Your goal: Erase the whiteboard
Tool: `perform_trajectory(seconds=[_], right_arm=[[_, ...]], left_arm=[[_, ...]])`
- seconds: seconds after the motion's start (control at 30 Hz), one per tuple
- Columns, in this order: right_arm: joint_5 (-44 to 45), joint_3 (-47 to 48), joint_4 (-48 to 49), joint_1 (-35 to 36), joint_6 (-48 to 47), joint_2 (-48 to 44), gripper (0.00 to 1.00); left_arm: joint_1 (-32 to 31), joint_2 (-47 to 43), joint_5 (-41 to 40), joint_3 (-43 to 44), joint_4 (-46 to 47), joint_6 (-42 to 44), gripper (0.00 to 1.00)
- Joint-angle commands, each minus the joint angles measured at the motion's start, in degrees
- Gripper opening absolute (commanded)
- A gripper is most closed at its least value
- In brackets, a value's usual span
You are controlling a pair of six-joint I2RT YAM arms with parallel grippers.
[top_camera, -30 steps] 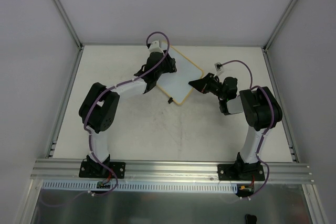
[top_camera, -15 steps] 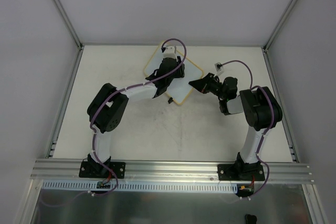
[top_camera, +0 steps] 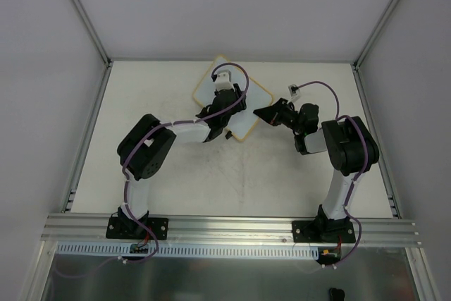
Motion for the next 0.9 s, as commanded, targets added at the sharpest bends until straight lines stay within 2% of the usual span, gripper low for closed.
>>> perform_trajectory(seconds=[0.0, 0.27, 0.5, 0.6, 0.87], right_arm=[[-4.26, 0.40, 14.42, 1.37, -0.46, -2.59, 0.00], [-4.26, 0.40, 14.42, 1.38, -0.46, -2.59, 0.00], [-4.17, 0.40, 14.51, 1.38, -0.64, -2.77, 0.00], [-4.17, 0.40, 14.51, 1.46, -0.64, -2.68, 0.00], [-4.17, 0.31, 14.42, 1.55, -0.64, -2.77, 0.00]], left_arm=[[-3.98, 0.81, 0.80, -3.59, -4.44, -2.20, 0.00], [-9.08, 0.81, -2.19, -7.81, -6.19, -4.21, 0.00], [-10.75, -0.94, -2.63, -12.55, -7.60, -7.20, 0.00], [-11.02, -1.91, -2.72, -15.54, -9.01, -11.58, 0.00], [-11.98, -2.17, 0.18, -21.08, -9.45, -15.64, 0.00]])
